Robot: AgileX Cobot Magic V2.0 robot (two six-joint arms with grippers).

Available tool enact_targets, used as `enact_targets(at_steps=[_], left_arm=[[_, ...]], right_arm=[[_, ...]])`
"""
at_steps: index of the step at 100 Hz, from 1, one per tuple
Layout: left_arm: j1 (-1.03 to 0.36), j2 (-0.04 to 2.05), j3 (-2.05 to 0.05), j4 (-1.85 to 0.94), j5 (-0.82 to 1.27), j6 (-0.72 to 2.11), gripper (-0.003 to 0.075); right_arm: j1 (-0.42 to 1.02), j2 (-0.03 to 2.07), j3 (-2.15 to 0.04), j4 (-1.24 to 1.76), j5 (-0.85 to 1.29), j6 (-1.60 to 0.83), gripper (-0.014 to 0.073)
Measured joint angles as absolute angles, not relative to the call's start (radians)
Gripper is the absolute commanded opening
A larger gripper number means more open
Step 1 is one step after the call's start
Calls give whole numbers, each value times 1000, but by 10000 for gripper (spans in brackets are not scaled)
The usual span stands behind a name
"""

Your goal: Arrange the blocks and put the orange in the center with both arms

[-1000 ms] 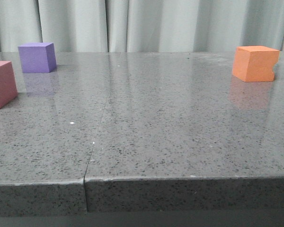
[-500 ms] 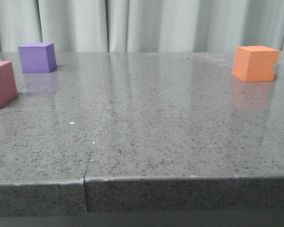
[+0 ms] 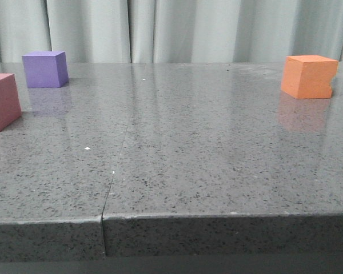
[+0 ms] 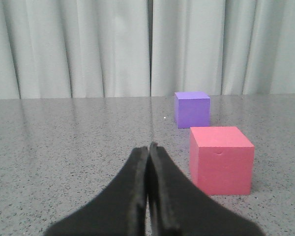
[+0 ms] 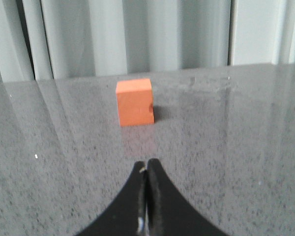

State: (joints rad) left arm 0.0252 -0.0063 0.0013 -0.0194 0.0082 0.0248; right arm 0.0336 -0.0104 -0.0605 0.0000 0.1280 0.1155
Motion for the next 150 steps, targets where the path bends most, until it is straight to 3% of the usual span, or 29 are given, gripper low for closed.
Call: enact_targets(at_steps=[40,113,122,132,150], left_arm=[[25,-6,1,-19,8,25,-20],[25,-6,1,-19,8,25,-20],[25,-6,1,-19,8,25,-20],[25,-6,1,-19,8,25,-20],[25,-6,1,-19,8,25,-20]], right_arm=[[34,137,-328,0,295,115,-67],[34,815,-860,0,528,116,-53],[34,897,-923,0,572,116,9],[34,976,-979,0,595,116,137],[34,1090,-1063,0,613,116,526]])
